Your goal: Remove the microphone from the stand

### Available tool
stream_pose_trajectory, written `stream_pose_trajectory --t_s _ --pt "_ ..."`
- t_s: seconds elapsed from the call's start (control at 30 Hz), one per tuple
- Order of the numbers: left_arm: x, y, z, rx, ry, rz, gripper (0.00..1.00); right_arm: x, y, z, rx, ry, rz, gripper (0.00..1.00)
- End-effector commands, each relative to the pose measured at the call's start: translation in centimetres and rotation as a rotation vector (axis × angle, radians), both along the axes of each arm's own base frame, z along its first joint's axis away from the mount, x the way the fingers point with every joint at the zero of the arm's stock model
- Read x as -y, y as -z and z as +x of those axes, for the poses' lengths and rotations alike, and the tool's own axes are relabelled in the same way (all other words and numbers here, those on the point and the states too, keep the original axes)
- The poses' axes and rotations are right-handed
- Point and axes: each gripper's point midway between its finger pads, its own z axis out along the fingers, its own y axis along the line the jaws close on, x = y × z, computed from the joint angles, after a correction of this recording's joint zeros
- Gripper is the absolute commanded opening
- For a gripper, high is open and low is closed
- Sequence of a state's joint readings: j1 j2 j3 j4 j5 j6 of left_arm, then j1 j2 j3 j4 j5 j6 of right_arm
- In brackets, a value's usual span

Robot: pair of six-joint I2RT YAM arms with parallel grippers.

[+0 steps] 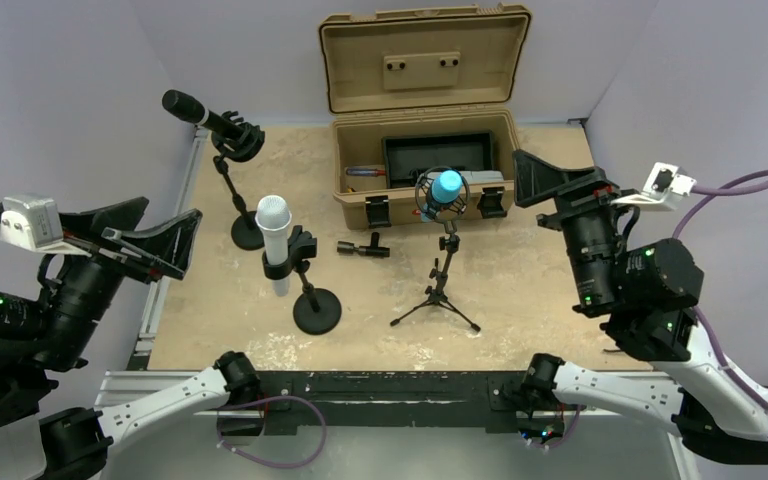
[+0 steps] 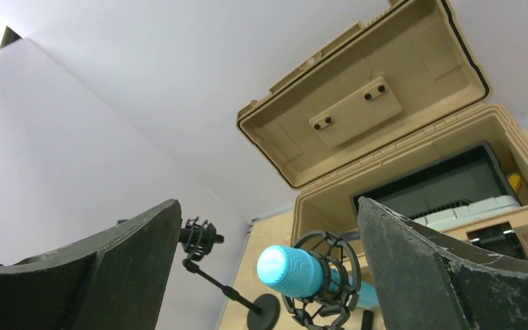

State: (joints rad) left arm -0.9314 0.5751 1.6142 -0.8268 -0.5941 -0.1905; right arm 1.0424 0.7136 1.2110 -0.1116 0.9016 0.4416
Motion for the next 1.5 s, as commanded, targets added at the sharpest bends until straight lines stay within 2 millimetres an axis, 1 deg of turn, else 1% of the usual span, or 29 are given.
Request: stream_pose_trajectory --t_s 0.0,0.03,0.1,0.13,0.23,0.33,0.4,0.53,0.63,0.7,0.77,0.83,0.9,0.97,1.03,1.17,1.23,1.3,1.37,1.47 --pt "2.0 0.0 0.2 -0.011 0.063 0.034 0.98 0.8 -1.6 -0.4 0.035 0.011 -0.030 0.99" --pt "2.4 -0.5 0.0 0.001 0.090 0.023 0.99 0.6 -2.4 -0.9 0.085 -0.023 -0.039 0.99" --pt "3.1 -1.6 -0.5 0.019 0.142 0.007 0.99 0.3 -3.2 -1.8 0.151 -0.084 -0.049 0.99" --pt "3.4 -2.0 -0.7 0.025 0.162 0.003 1.00 0.5 -3.4 -2.2 0.179 -0.091 -0.043 0.99" --pt "4.6 -3.1 -0.9 0.033 0.215 0.004 1.00 1.3 -2.7 -2.4 0.170 -0.082 0.025 0.99" --pt "5.8 -3.5 -0.7 0.035 0.250 0.010 1.00 0.7 -2.1 -2.1 0.139 -0.092 0.034 0.99" --pt "6.7 -4.1 -0.8 0.046 0.281 0.003 1.00 -0.6 -1.7 -1.8 0.122 -0.118 -0.002 0.99" --pt "9.1 -5.7 -1.2 0.062 0.383 0.007 1.00 -3.4 -0.4 -1.1 0.093 -0.179 -0.108 0.99" --pt "11.3 -6.4 -1.7 0.052 0.477 0.028 1.00 -4.8 -0.4 -1.3 0.110 -0.233 -0.127 0.99" --pt "12.8 -6.5 -1.8 0.041 0.534 0.041 1.00 -5.7 -0.8 -1.8 0.145 -0.282 -0.138 0.99" --pt "14.2 -6.3 -1.8 0.026 0.579 0.048 1.00 -6.9 -0.6 -1.9 0.164 -0.323 -0.169 0.98" --pt "15.3 -6.0 -1.8 0.012 0.617 0.052 1.00 -7.8 0.1 -1.6 0.151 -0.333 -0.200 0.97" --pt "15.9 -5.8 -1.8 0.003 0.635 0.052 1.00 -8.4 1.1 -0.8 0.117 -0.318 -0.229 0.96" --pt "15.9 -5.6 -1.6 0.000 0.628 0.049 1.00 -9.1 2.1 0.1 0.078 -0.299 -0.260 0.93" --pt "15.5 -5.6 -1.4 0.003 0.603 0.042 1.00 -9.8 3.1 1.1 0.036 -0.273 -0.287 0.89" --pt "13.3 -5.6 -0.9 0.023 0.507 -0.001 1.00 -10.7 4.6 2.8 -0.041 -0.210 -0.327 0.84" --pt "12.2 -5.7 -1.0 0.038 0.474 -0.027 1.00 -11.4 5.8 3.7 -0.078 -0.188 -0.364 0.80" --pt "11.5 -5.6 -1.0 0.043 0.450 -0.044 1.00 -11.7 7.1 4.5 -0.122 -0.156 -0.395 0.78" --pt "11.1 -5.5 -1.1 0.044 0.442 -0.050 1.00 -12.0 8.1 4.9 -0.155 -0.138 -0.425 0.76" --pt "11.0 -5.2 -1.1 0.035 0.439 -0.037 1.00 -11.8 9.2 5.2 -0.183 -0.115 -0.443 0.75"
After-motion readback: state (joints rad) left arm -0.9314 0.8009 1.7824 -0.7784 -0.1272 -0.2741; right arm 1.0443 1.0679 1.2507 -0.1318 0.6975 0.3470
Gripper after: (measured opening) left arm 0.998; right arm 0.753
